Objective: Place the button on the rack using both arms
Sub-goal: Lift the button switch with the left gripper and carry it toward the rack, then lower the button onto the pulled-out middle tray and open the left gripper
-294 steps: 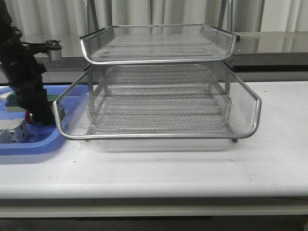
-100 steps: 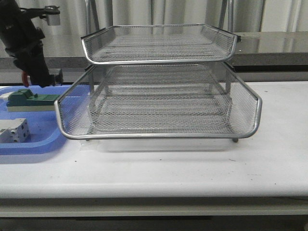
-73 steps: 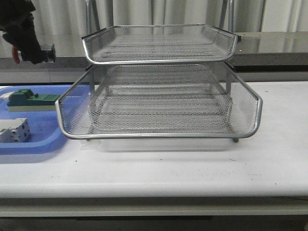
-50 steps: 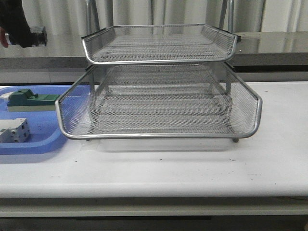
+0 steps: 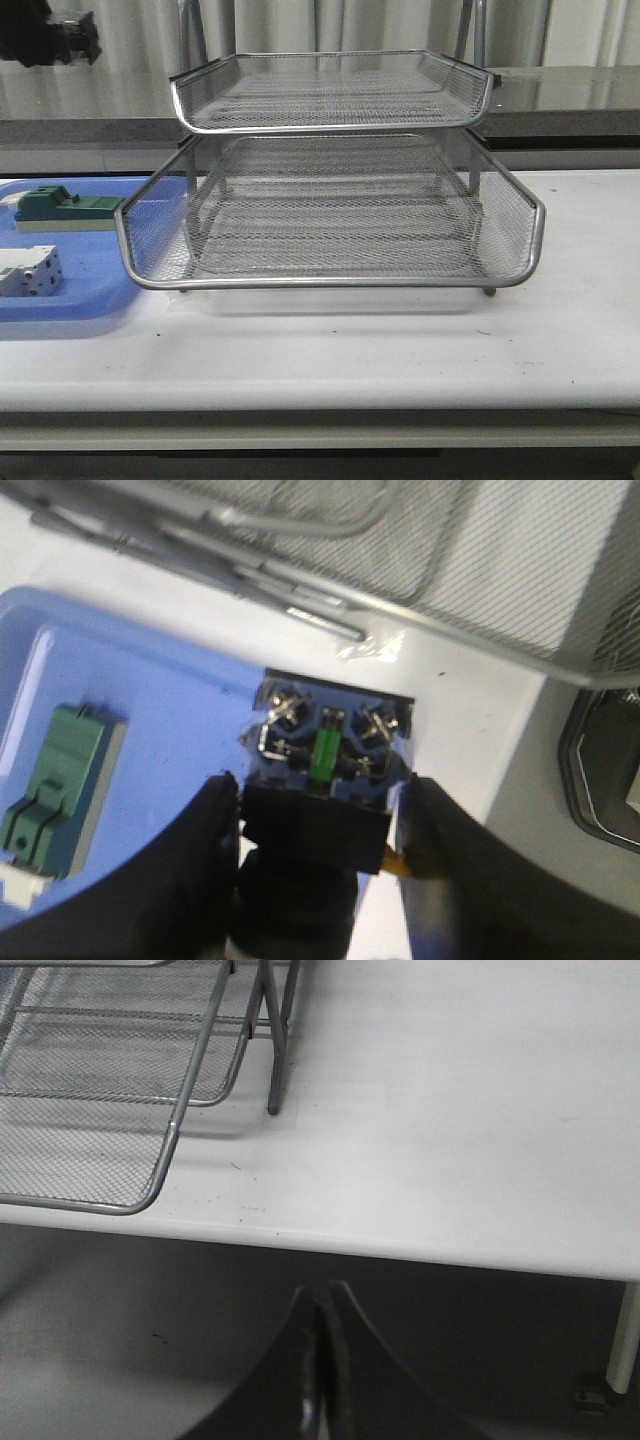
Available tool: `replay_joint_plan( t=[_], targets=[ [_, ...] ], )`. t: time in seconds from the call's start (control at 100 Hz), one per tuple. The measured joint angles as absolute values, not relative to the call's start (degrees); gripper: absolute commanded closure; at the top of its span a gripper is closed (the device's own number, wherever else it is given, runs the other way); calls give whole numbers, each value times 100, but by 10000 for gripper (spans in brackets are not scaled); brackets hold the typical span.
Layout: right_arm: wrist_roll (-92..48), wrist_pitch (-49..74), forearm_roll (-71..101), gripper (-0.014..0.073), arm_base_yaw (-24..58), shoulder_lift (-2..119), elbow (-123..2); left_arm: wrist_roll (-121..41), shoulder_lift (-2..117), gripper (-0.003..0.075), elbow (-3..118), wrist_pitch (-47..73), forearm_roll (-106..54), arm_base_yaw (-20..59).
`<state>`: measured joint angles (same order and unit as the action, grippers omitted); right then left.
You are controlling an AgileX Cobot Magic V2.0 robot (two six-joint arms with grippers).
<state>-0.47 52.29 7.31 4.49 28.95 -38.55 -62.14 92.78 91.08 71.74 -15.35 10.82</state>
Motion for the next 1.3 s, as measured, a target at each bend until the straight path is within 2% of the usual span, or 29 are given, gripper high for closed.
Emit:
replay_joint_plan(
  t=[0.38, 0.56, 0.78, 1.1, 1.22, 1.3],
  targets=[
    [-47, 5229, 731, 662, 449, 2895, -3855, -6206, 9458, 741, 8883, 7147, -1997, 2728],
    [-47, 5229, 731, 662, 449, 2895, -3855, -6206, 9874, 741, 8883, 6619, -2010, 3209],
    [-47, 5229, 731, 662, 449, 2895, -3855, -6206, 10359, 741, 8883, 5854, -2091, 3516],
    [-47, 5229, 731, 662, 449, 2895, -3855, -6201, 10661, 737, 8883, 5680, -2235, 3554],
    [-47, 5229, 731, 662, 449, 2895, -3855, -6201, 10661, 664, 8883, 5710, -2246, 3554],
    [-47, 5229, 731, 662, 449, 2895, -3855, -6201, 10661, 548, 8883, 5770, -2246, 3554]
  ],
)
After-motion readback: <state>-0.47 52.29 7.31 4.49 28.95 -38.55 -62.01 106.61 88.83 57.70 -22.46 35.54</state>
